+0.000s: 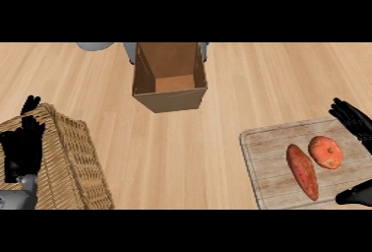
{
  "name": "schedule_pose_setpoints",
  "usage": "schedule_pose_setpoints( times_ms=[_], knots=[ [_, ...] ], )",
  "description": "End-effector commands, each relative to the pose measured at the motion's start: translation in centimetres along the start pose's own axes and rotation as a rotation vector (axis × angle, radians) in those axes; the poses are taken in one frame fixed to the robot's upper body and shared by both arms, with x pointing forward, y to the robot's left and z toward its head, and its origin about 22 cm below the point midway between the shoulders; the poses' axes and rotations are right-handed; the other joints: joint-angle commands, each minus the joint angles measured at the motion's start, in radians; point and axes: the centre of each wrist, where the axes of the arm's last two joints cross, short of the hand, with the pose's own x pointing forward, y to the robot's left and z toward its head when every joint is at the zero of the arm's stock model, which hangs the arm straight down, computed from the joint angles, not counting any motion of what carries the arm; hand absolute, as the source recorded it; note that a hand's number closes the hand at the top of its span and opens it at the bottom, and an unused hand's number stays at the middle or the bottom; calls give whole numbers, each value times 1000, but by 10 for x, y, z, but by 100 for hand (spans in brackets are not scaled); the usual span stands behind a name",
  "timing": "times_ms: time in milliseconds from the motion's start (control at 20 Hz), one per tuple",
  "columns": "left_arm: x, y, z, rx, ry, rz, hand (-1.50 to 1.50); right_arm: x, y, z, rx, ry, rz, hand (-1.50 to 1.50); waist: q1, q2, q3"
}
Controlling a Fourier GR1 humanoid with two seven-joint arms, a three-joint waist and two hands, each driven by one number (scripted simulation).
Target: Pick the squash from the cutting board and place it in the cardboard box
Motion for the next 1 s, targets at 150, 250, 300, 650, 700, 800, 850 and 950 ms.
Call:
schedule_pose_setpoints(
  times_ms=[150, 250, 300, 650, 700, 800, 850, 950],
  knots=[
    [-11, 30, -1, -69, 27, -199, 0, -45, -39, 63, 1, -150, -61, -150, 34, 3, -5],
    [-8, 27, -4, -81, 36, -200, 0, -32, -66, 64, 4, -154, 87, -150, 39, 3, -6],
    [-10, 25, -2, -81, 34, -215, 0, -35, -66, 66, 17, -133, 153, -150, 45, 4, -5],
    [-10, 13, -1, -100, 21, -229, 0, -14, -97, 53, 280, 31, 498, -150, 65, 0, -13],
    [0, 13, -10, -109, 18, -226, 0, -18, -102, 56, 295, 50, 518, -150, 69, 4, -12],
    [-5, 8, -6, -124, 4, -213, 0, -17, -100, 40, 374, 84, 566, -150, 72, 1, -13],
    [1, 12, -13, -107, 22, -223, 0, -16, -100, 36, 406, 119, 609, -150, 64, 0, -14],
    [6, 14, -18, -100, 4, -226, 0, -10, -105, 28, 489, 172, 662, -150, 67, 0, -15]
  ],
)
